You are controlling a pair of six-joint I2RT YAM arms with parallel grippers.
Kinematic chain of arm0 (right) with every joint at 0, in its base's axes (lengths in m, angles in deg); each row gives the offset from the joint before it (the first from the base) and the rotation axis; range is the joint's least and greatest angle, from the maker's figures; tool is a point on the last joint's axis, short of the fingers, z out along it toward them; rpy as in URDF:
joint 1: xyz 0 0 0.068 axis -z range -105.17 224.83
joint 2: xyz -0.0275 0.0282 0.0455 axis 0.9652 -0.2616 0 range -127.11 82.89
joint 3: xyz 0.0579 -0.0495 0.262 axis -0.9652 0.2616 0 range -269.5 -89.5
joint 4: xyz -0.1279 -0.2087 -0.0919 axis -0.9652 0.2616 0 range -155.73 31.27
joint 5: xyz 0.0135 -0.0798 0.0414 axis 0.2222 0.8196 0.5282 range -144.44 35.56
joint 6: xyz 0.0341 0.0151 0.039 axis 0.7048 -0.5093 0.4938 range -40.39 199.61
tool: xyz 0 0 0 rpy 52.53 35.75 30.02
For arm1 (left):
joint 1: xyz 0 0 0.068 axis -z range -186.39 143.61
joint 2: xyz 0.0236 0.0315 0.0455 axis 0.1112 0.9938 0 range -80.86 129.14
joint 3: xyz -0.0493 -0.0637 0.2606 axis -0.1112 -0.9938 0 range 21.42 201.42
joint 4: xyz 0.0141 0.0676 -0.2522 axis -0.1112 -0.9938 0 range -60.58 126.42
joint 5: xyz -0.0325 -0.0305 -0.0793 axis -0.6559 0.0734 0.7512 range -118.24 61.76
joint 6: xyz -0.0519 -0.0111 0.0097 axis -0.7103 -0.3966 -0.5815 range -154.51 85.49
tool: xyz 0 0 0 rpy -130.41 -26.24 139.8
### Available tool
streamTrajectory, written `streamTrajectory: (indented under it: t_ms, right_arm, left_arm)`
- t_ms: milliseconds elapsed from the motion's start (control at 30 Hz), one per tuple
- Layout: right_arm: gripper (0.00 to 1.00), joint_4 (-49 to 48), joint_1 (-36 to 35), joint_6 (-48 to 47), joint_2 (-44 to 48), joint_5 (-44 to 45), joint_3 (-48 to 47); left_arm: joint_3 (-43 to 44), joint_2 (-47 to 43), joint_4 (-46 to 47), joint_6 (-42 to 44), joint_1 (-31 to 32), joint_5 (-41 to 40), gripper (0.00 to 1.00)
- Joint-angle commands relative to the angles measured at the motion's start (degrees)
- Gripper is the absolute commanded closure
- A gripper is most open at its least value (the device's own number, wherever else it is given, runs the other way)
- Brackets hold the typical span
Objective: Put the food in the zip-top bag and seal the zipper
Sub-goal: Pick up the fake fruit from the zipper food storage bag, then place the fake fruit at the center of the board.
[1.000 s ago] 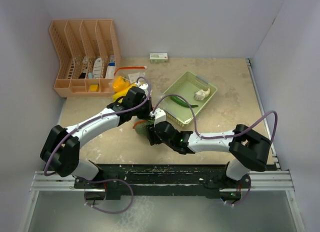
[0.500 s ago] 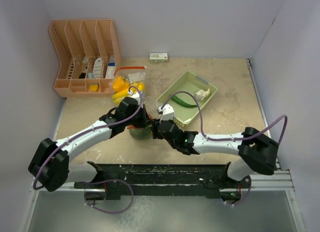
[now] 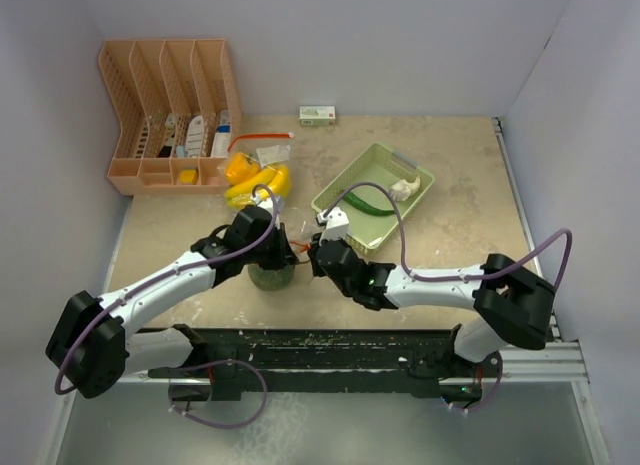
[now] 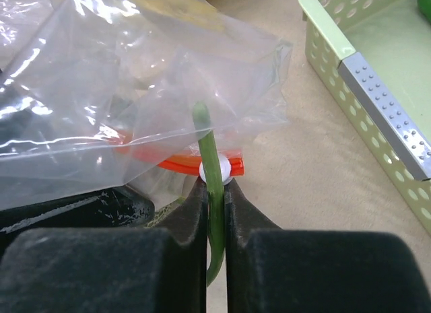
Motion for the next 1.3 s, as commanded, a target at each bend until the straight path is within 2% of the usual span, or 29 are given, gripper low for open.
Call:
streamTrajectory:
  t_ms: [0,167,300,533,600,667,800,933,1167,1267]
  right_arm:
    - [0.97,-3.01,0.6,-1.56,3.69,3.39,0.36]
    - [1.0,-0.46,0.64,-5.61,9.6,5.14,-1.11]
    - [1.0,1.36,0.64,-10.13,17.34,4.68,-1.08]
    - [1.0,6.48,0.64,-16.26,29.67,-4.03,-0.86]
    - [1.0,8.46,0.64,-17.1,32.28,-5.13,-0.86]
    - [1.0,9.9,0.64,-17.45,34.46,-5.88,-0.82]
    - [1.0,11.86,0.64,-18.26,37.76,-4.88,-0.93]
    - [1.0,12.09,0.64,-19.25,40.27,-5.6,-2.22]
    - [1.0,13.63,0.61,-21.74,40.34,-7.1,-8.78]
    - [1.0,13.12,0.64,-22.73,39.7,-8.34,-11.59]
  left_arm:
    - [0.01,0.49,-11.03,0.43,-0.14,-2.77,1.0]
    - [4.09,-0.17,-12.08,0.44,-0.14,-3.82,1.0]
    - [5.69,-0.13,-10.99,-0.96,-0.19,-7.69,1.0]
    - [8.55,2.19,-5.63,-5.39,-1.28,-12.68,1.0]
    - [8.87,2.84,-4.14,-7.46,-2.89,-12.17,1.0]
    - [8.58,3.26,-1.64,-10.14,-5.07,-8.19,1.0]
    - [6.3,1.59,7.16,-18.24,-6.7,-0.58,1.0]
    - [4.48,0.51,14.68,-26.45,-7.0,3.28,1.0]
    - [-2.98,3.23,33.9,-41.07,-7.17,9.99,1.0]
    - [-7.75,6.13,45.25,-46.93,-6.92,12.06,1.0]
